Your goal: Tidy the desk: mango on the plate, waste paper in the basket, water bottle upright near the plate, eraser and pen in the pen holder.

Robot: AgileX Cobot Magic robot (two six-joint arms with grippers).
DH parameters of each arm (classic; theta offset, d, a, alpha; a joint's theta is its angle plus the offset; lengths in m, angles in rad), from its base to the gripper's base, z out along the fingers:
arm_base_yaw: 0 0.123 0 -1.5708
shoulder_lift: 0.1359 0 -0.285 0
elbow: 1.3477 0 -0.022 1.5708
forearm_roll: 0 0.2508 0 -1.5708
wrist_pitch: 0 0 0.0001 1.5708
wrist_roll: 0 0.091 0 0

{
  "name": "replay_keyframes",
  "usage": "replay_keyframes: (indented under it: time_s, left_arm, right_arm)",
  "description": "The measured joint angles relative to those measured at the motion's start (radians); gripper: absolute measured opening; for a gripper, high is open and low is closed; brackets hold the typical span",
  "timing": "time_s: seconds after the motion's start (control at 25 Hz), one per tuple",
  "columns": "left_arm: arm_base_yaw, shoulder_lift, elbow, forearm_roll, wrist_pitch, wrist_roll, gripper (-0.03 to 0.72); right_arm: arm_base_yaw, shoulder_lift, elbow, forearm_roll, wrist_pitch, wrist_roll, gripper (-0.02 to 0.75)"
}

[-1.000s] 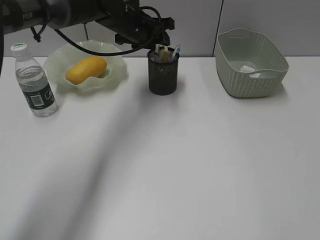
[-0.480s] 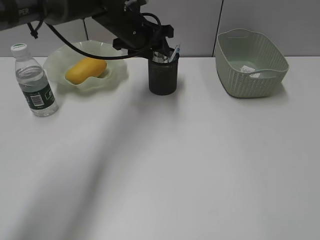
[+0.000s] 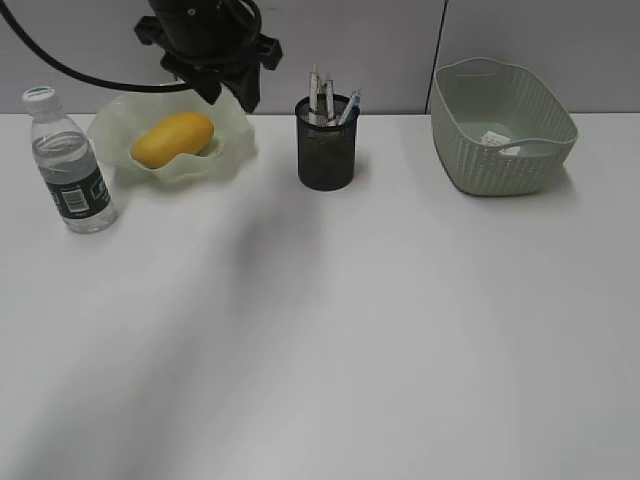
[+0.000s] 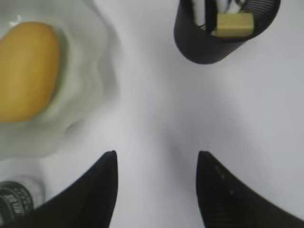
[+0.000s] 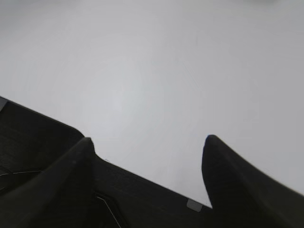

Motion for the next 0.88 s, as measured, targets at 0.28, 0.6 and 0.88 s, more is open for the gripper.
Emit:
replay_keyframes:
  time_s: [0.28, 0.6, 0.88]
  left_arm:
    - [-0.001, -0.109, 0.022, 0.015, 0.022, 0.0, 0.405]
    - [-0.003, -0.421, 0.347, 0.006, 0.023, 0.0, 0.402]
    - [-0.004, -0.732, 0.717, -0.003, 0.024, 0.0, 0.489]
  right_arm:
    - [0.0, 0.0, 0.0, 0.0, 0.0, 0.0, 0.55]
    - [0.0, 0.0, 0.0, 0.0, 0.0, 0.0, 0.55]
    - [0.0, 0.0, 0.0, 0.0, 0.0, 0.0, 0.55]
